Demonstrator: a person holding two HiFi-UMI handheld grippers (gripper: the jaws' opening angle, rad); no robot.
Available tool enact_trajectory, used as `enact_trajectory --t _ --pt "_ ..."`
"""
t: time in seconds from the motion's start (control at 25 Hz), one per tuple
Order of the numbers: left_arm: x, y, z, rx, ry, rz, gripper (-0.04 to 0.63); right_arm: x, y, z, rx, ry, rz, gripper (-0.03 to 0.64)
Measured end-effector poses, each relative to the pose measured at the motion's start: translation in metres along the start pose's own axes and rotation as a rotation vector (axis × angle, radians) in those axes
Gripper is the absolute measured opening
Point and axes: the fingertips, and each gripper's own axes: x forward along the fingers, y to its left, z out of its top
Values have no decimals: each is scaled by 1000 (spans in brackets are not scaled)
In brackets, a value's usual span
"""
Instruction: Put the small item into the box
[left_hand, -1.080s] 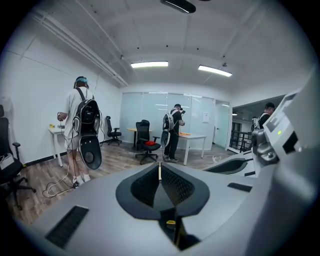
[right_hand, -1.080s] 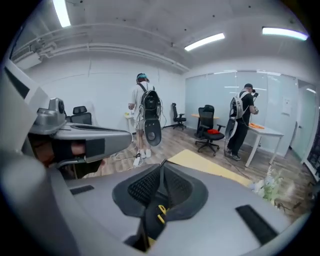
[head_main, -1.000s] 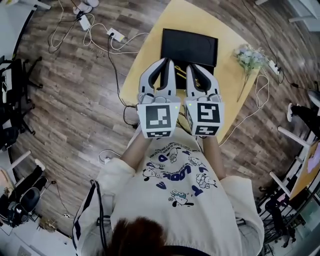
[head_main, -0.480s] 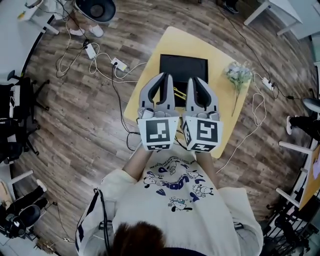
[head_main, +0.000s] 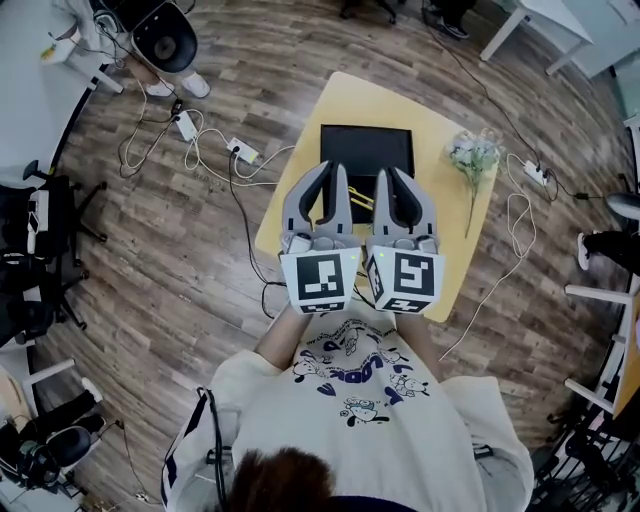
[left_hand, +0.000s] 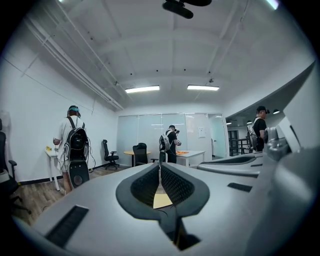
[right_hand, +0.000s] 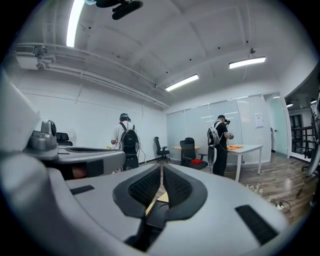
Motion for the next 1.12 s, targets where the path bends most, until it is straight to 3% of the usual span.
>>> enact_trajectory --t 1.12 --pt "-1 -10 -2 11 -2 6 25 -5 -8 -3 -6 -1 4 35"
